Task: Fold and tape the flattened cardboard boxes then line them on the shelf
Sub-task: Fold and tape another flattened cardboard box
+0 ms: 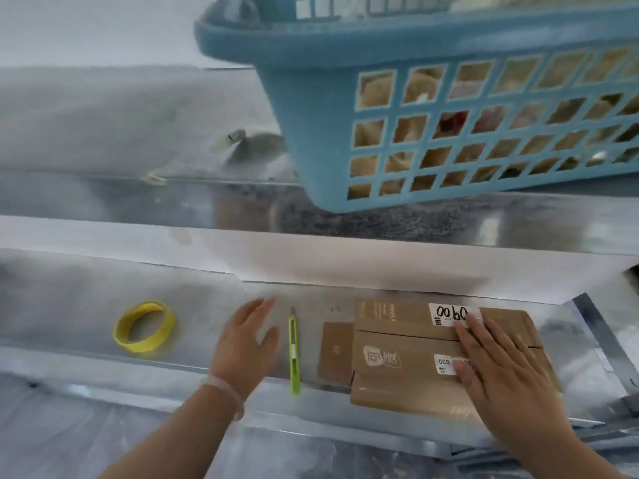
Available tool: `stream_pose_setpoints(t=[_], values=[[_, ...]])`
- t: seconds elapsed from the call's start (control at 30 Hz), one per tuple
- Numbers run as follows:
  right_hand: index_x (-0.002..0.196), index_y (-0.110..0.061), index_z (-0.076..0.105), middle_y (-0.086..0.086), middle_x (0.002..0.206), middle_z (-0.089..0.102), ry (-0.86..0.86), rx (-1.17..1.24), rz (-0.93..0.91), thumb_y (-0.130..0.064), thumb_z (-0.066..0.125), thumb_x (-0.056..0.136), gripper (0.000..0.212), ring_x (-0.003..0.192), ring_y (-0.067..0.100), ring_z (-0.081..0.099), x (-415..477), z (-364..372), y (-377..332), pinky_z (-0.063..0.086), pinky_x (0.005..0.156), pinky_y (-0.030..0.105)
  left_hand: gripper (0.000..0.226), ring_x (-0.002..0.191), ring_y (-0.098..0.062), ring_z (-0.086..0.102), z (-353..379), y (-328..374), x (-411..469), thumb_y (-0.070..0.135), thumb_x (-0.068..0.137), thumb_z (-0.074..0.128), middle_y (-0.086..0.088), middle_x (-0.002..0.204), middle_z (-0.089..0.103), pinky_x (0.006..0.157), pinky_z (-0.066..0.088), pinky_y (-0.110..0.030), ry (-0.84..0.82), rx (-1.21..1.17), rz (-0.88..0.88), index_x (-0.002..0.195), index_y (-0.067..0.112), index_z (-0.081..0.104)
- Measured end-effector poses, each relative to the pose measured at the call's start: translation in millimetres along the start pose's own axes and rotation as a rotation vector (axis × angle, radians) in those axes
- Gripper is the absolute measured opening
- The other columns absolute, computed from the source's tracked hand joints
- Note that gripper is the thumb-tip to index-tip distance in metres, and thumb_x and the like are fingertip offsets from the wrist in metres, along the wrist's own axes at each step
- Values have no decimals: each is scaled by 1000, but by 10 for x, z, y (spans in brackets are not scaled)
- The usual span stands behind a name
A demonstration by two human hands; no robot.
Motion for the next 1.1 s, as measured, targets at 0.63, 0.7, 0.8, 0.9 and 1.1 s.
stream_pose_setpoints(t=[0.63, 0.7, 0.8, 0.9, 1.1], values=[[145, -22, 42, -3, 151, 40, -43, -28, 45, -57, 11, 99, 66, 139, 16, 36, -12, -109, -47, 6, 118, 31, 27, 71, -5, 61, -451, 576, 256, 23, 88, 63, 7, 83, 68, 64, 47, -14, -104, -501, -23, 105, 44, 62], [146, -24, 39, -4, 152, 40, -40, -37, 41, -56, 11, 101, 62, 140, 13, 32, -19, -105, -42, 5, 118, 31, 19, 77, -7, 61, -268, 1062, 253, 22, 91, 62, 10, 87, 69, 67, 46, -12, -187, -578, 78, 100, 38, 65], [147, -27, 37, -5, 152, 39, -27, -50, 32, -55, 12, 102, 59, 142, 13, 32, -21, -77, -27, 7, 117, 34, 16, 78, 3, 60, 9, 1688, 211, 26, 93, 57, 22, 85, 66, 69, 43, -8, -284, -604, 191, 94, 40, 63], [145, -25, 41, -4, 152, 40, -17, -43, 22, -56, 12, 101, 61, 140, 16, 36, -5, -62, -14, 11, 115, 37, 16, 75, 7, 57, 356, 2061, 118, 31, 92, 59, 22, 88, 65, 69, 43, -9, -457, -563, 285, 95, 46, 60], [139, -24, 51, -5, 146, 48, 3, 5, 24, -55, 12, 102, 63, 137, 14, 41, 1, -63, -25, 19, 111, 38, 15, 72, -3, 64, 614, 2206, 93, 49, 79, 68, 12, 80, 71, 66, 51, -22, -543, -555, 247, 89, 39, 62]])
Point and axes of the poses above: each hand's wrist, its own x-axis towards the middle knuckle, its own z-axis out of the palm, y = z × x, the point moved 4 cm from there along x, towards the middle knuckle
